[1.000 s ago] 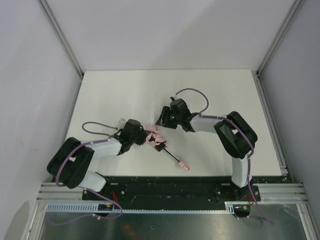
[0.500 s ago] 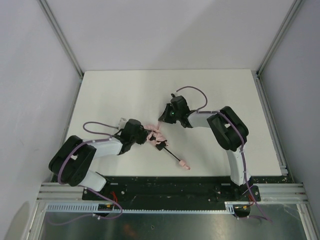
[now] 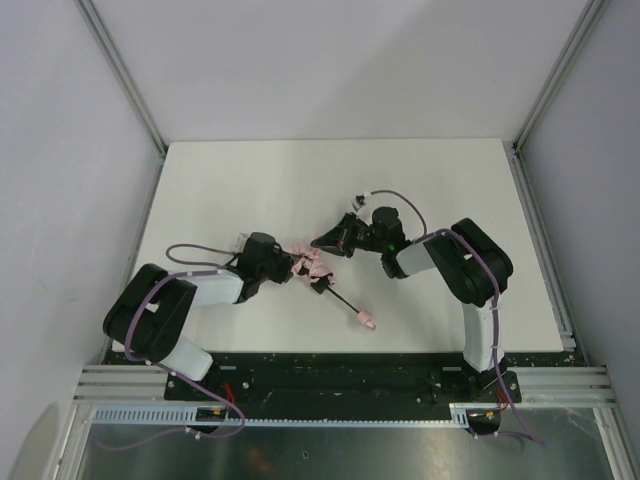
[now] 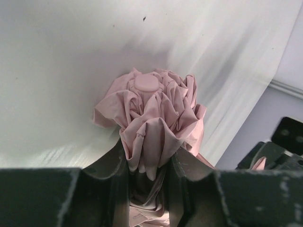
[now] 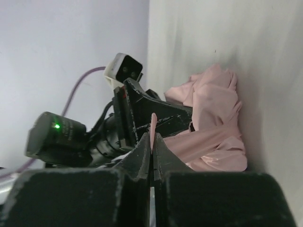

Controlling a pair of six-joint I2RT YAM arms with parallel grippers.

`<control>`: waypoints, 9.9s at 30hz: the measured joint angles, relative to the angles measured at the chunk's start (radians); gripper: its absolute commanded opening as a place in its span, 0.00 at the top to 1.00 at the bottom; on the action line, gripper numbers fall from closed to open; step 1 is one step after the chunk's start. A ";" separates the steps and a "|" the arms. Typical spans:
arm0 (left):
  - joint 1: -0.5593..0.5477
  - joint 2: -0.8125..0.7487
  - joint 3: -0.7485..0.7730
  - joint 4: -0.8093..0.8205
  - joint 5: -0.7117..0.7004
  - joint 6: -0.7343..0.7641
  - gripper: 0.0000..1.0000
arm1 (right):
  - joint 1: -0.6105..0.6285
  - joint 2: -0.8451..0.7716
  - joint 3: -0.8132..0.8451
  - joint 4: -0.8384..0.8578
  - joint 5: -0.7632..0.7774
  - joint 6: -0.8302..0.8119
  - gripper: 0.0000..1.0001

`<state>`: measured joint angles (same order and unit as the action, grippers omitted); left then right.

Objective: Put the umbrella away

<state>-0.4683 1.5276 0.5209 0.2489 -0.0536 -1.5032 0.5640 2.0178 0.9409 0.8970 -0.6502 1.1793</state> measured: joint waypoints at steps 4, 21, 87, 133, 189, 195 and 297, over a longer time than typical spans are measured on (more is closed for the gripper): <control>0.000 0.000 0.000 -0.007 0.036 0.000 1.00 | 0.000 0.014 -0.070 0.107 0.000 0.213 1.00; -0.004 -0.036 -0.009 -0.065 0.039 -0.023 1.00 | 0.168 -0.024 -0.189 0.172 0.211 0.333 1.00; 0.002 -0.008 0.102 -0.316 0.196 0.166 1.00 | 0.575 -0.255 -0.081 -0.502 0.729 -1.203 1.00; 0.068 0.171 0.380 -0.532 0.245 0.379 1.00 | 0.684 0.027 0.261 -0.807 1.234 -1.367 0.93; -0.118 -0.603 0.103 0.111 -0.349 1.172 1.00 | 0.140 -0.940 -0.068 -1.242 0.309 -0.720 0.29; -0.261 -0.384 -0.051 0.549 -0.475 1.430 1.00 | 0.138 -0.951 -0.080 -1.221 0.325 -0.717 0.29; -0.057 -1.056 -0.343 0.468 0.704 0.310 0.02 | -0.725 0.106 0.694 -1.141 0.612 -0.503 0.01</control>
<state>-0.5255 0.4717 0.1783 0.7174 0.6502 -1.1931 -0.1608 2.1242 1.6348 -0.2443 -0.0387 0.6765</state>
